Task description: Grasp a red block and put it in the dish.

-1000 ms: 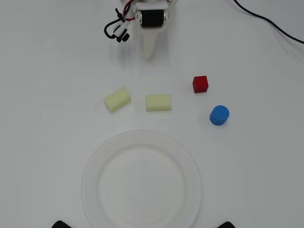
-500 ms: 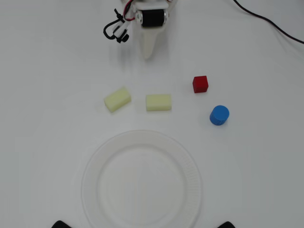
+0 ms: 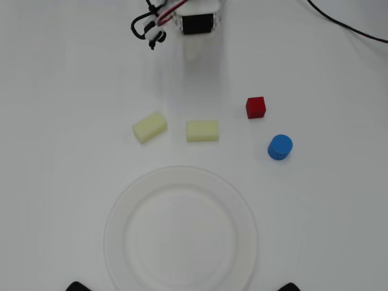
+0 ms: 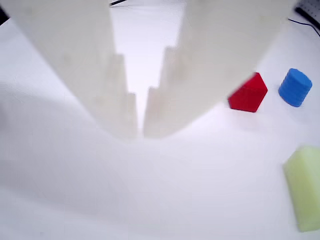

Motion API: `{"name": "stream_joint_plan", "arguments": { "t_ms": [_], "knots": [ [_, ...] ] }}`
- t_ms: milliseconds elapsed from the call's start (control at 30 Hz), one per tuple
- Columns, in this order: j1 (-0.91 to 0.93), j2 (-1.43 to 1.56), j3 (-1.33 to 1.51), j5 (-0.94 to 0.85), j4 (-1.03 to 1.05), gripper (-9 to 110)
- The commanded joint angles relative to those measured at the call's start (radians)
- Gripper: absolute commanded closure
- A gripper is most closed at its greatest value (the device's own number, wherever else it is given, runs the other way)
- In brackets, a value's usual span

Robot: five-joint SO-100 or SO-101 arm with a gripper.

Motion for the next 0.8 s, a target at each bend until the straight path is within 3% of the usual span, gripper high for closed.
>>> {"name": "stream_joint_plan", "arguments": {
  "t_ms": [0, 300, 767],
  "knots": [
    [-0.091, -0.063, -0.117, 0.028, 0.023, 92],
    [-0.314, -0.202, -0.172, 0.106, -0.015, 68],
    [-0.437, -0.33, -0.084, 0.081, -0.287, 69]
  ]
}}
